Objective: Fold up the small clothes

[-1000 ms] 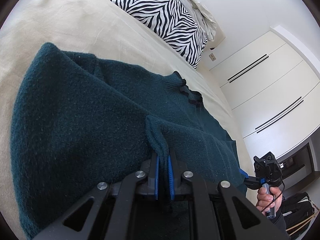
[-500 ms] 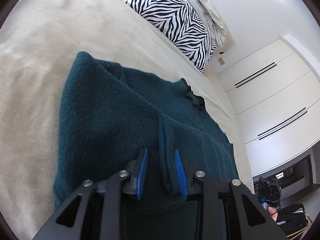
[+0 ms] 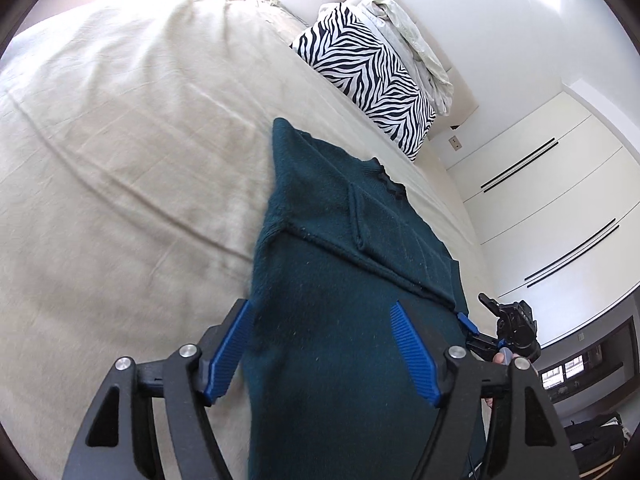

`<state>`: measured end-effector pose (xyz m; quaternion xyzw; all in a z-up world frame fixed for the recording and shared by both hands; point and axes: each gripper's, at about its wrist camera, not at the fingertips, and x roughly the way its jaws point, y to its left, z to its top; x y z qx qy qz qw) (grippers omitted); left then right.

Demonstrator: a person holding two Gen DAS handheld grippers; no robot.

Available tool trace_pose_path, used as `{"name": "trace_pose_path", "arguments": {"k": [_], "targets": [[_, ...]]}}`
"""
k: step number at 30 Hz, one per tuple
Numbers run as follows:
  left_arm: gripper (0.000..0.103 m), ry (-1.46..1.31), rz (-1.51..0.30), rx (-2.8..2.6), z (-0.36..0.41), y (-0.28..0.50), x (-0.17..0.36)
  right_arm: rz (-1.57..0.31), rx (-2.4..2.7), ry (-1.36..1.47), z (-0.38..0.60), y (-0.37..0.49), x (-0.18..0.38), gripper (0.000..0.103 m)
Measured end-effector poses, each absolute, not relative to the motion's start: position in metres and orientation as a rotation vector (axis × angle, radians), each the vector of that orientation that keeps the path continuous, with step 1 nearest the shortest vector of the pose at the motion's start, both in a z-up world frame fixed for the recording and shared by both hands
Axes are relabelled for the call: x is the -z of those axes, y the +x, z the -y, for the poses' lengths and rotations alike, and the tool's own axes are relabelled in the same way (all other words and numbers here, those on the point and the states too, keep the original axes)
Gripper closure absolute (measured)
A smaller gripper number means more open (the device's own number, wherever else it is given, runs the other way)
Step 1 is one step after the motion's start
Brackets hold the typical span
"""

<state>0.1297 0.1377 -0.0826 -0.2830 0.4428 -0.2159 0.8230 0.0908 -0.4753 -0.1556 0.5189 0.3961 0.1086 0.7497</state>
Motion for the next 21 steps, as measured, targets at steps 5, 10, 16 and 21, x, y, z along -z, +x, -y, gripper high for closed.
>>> {"name": "trace_pose_path", "arguments": {"k": [5, 10, 16, 21], "targets": [[0.023, -0.657, -0.988, 0.403, -0.171, 0.069, 0.095, -0.803, -0.21, 1.014, 0.461, 0.006, 0.125, 0.043], [0.023, -0.635, -1.058, 0.44, -0.165, 0.024, 0.106, -0.815, -0.143, 0.921, 0.444, -0.082, 0.121, 0.043], [0.025, -0.615, -1.117, 0.502, -0.152, -0.002, 0.11, -0.835, -0.082, 0.926, 0.437, -0.161, 0.136, 0.043], [0.045, -0.633, -1.174, 0.513, -0.151, -0.019, 0.122, -0.84, -0.017, 0.94, 0.447, -0.203, 0.14, 0.043]]}}
